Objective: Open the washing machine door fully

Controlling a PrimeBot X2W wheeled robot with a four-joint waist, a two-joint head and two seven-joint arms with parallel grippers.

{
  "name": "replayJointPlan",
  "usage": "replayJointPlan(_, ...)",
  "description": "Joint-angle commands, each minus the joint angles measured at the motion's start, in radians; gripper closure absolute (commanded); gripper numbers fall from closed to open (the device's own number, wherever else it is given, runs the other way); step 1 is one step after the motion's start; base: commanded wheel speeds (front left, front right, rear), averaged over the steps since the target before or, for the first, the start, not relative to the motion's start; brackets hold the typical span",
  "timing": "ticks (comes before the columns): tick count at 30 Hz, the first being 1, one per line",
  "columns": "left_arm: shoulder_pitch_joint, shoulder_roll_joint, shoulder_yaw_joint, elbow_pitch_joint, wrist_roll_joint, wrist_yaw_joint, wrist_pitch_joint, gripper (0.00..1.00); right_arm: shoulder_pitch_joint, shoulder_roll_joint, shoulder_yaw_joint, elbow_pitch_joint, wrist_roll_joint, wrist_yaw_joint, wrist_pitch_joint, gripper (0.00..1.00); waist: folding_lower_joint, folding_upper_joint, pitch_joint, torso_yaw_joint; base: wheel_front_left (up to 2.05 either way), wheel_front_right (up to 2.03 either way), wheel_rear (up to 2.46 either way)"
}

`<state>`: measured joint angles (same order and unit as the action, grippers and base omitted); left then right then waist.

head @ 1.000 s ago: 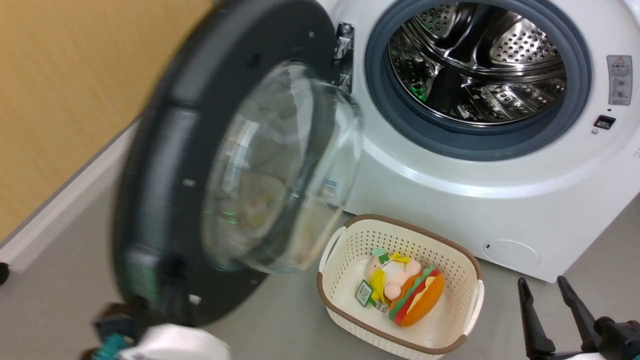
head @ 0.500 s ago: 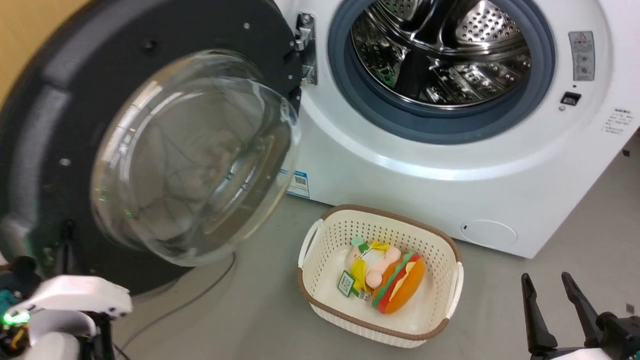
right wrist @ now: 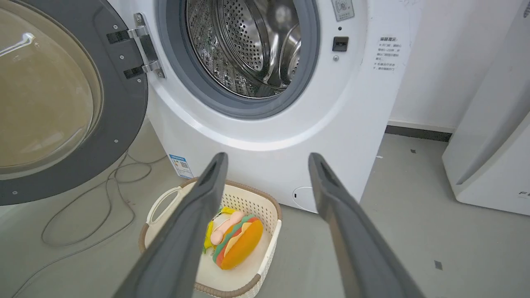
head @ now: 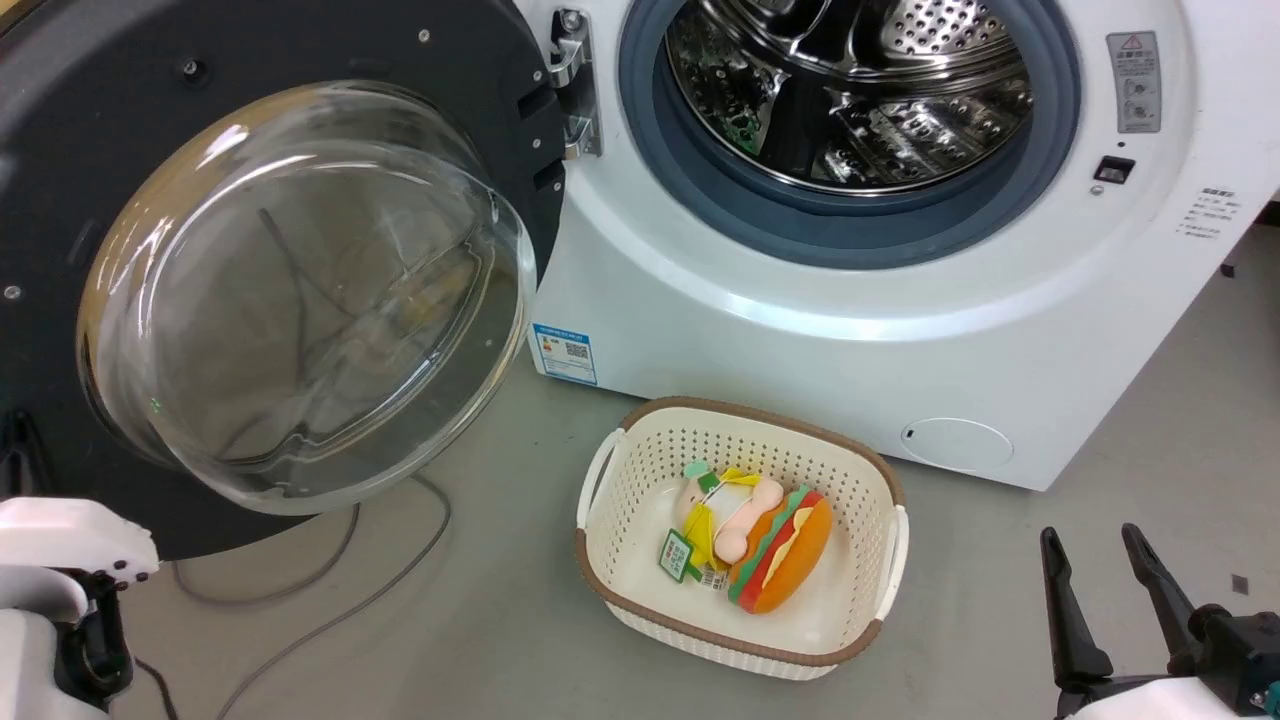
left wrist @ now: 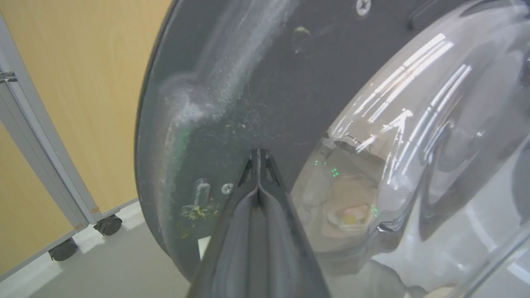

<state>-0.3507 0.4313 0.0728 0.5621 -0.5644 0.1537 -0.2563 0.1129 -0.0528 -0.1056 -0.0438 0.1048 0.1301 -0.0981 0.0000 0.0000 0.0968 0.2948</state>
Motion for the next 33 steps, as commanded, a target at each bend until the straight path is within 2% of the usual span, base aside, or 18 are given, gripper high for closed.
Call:
replayJointPlan(1,-0.015,0.004,0.018,0.006,0.021,-0.007,-0.005,1.00,-0.012,0.003,0.003,-0.001,-0.001,0.001,0.000,0.00,0.0000,0.0000,-0.005,-0.006,0.00,0.00,0.00)
replayJointPlan(5,0.020,-0.024,0.054,-0.022,0.067,-0.012,-0.005,1.00,-0.007,0.003,0.003,0.006,0.006,0.001,-0.005,0.00,0.0000,0.0000,-0.015,-0.015,0.00,0.00,0.00)
replayJointPlan(11,0.164,-0.097,0.073,-0.156,0.153,-0.006,-0.005,1.00,0.005,0.003,0.009,0.024,0.017,0.001,-0.016,0.00,0.0000,0.0000,-0.042,-0.028,0.00,0.00,0.00)
replayJointPlan(13,0.227,-0.129,0.071,-0.220,0.177,0.000,-0.005,0.59,0.010,0.003,0.010,0.031,0.019,0.001,-0.019,0.00,0.0000,0.0000,-0.054,-0.032,0.00,0.00,0.00)
replayJointPlan(14,0.260,-0.146,0.068,-0.253,0.189,0.005,-0.005,0.01,0.012,0.003,0.011,0.034,0.020,0.001,-0.020,0.00,0.0000,0.0000,-0.060,-0.036,0.00,0.00,0.00)
replayJointPlan(23,0.483,-0.262,-0.019,-0.507,0.287,0.044,-0.005,0.00,0.033,0.003,0.018,0.043,0.009,0.001,-0.019,0.00,0.0000,0.0000,-0.097,-0.068,0.00,0.00,0.00)
replayJointPlan(27,0.507,-0.286,-0.079,-0.541,0.311,0.032,-0.005,0.00,0.035,0.003,0.023,0.040,-0.001,0.001,-0.012,0.00,0.0000,0.0000,-0.103,-0.095,0.00,0.00,0.00)
replayJointPlan(33,0.479,-0.291,-0.175,-0.529,0.363,0.003,0.003,0.00,0.035,0.003,0.040,0.022,-0.024,0.001,-0.009,0.00,0.0000,0.0000,-0.109,-0.156,0.00,0.00,0.00)
